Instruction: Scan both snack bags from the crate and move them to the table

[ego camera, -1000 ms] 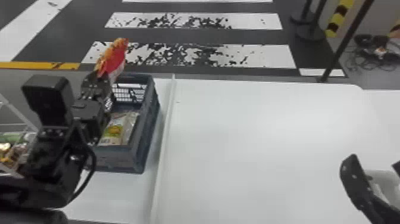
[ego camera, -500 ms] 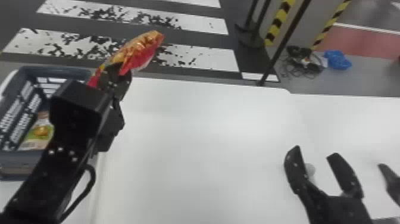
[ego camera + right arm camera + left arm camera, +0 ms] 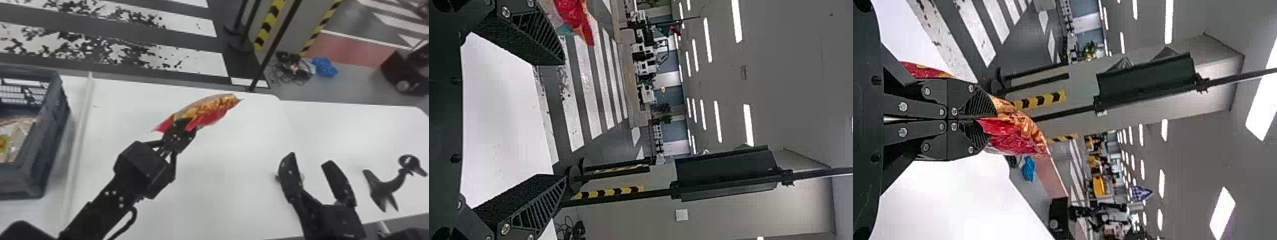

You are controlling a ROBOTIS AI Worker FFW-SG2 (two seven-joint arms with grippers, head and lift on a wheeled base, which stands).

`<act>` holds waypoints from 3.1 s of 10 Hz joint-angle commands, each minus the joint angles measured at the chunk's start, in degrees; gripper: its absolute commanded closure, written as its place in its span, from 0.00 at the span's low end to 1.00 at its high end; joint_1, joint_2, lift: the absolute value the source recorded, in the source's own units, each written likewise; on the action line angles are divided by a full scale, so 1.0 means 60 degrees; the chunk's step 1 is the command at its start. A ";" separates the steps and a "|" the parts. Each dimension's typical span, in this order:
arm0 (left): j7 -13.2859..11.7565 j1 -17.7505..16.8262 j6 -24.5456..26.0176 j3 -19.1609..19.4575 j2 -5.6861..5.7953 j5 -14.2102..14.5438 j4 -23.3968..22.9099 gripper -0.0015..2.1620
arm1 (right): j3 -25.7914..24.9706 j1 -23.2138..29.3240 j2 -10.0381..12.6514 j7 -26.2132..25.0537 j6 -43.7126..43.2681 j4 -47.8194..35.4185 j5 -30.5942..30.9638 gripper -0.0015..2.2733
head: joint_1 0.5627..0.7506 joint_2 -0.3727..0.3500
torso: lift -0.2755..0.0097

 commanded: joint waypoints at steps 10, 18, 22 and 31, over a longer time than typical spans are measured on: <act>-0.2573 -0.0745 -0.3702 -0.0798 -0.0938 0.1060 0.5346 0.98 | 0.0156 -0.0119 0.0059 -0.0044 0.0059 -0.0096 0.0177 0.06 | 0.70 0.03 | 0.66; -0.2397 -0.0335 -0.2149 -0.0725 -0.0835 0.1147 0.4408 0.03 | 0.0244 -0.0309 -0.0014 -0.0513 0.0059 0.0167 0.0675 0.06 | 0.70 0.03 | 0.66; -0.2749 -0.0291 -0.0245 -0.0168 -0.0864 0.1924 0.4291 0.03 | 0.0331 -0.0324 -0.0014 -0.0542 0.0059 0.0197 0.0675 0.06 | 0.70 0.03 | 0.66; -0.1519 0.2008 0.5175 0.1106 -0.0337 0.2861 -0.0220 0.03 | 0.0449 -0.0295 -0.0146 -0.0630 0.0029 0.0285 0.0734 0.06 | 0.70 0.03 | 0.66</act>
